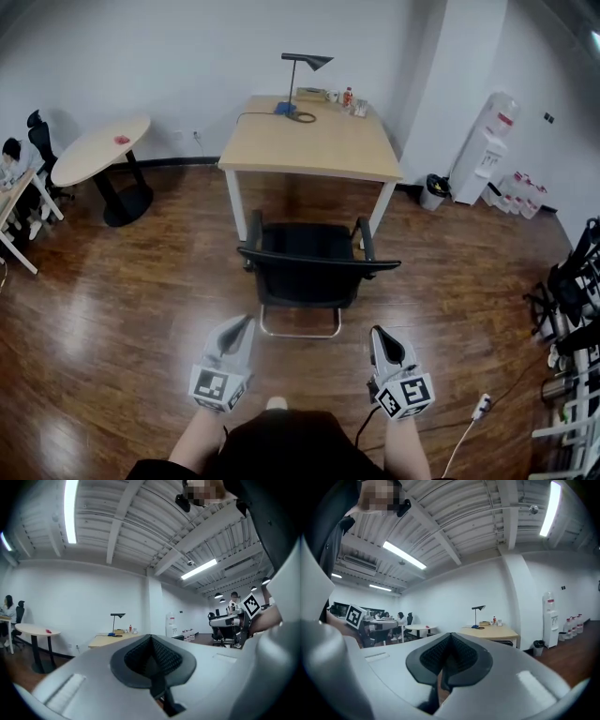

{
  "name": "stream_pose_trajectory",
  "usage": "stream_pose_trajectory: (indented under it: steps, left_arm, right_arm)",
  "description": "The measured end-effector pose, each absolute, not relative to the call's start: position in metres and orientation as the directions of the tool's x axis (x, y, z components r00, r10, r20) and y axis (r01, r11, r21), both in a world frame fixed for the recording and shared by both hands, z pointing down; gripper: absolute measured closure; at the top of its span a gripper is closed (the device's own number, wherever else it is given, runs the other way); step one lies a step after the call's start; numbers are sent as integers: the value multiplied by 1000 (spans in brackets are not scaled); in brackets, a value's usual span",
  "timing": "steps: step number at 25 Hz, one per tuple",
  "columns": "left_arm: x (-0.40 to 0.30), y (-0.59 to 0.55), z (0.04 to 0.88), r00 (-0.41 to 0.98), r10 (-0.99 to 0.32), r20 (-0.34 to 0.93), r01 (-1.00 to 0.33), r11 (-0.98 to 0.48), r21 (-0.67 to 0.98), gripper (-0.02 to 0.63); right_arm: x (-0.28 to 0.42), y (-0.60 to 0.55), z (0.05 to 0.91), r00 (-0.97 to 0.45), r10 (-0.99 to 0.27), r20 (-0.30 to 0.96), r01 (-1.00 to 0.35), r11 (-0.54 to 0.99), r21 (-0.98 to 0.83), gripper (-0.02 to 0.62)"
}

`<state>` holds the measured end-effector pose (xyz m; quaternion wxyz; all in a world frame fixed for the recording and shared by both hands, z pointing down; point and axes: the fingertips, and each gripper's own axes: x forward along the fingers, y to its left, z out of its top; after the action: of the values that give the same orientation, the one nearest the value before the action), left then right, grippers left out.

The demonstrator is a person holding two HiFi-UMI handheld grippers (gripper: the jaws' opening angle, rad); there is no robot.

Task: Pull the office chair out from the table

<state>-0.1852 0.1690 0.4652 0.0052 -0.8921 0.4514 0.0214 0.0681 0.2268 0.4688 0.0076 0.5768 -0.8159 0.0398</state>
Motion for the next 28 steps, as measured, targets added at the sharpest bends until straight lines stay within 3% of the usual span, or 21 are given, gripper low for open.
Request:
stream_pose_trajectory:
  steps: [17,28]
  left_arm:
    - [-127,233,456,523,-848,-82,-851,-526,13,604]
    - [-134,234,460,485,-870,-87,-872,-489,19,604]
  right_arm:
    - [110,269,452,-390,-921,-21,-918,390,-68,583]
    - [108,267,458,-412,-911,-28,-908,413,-68,583]
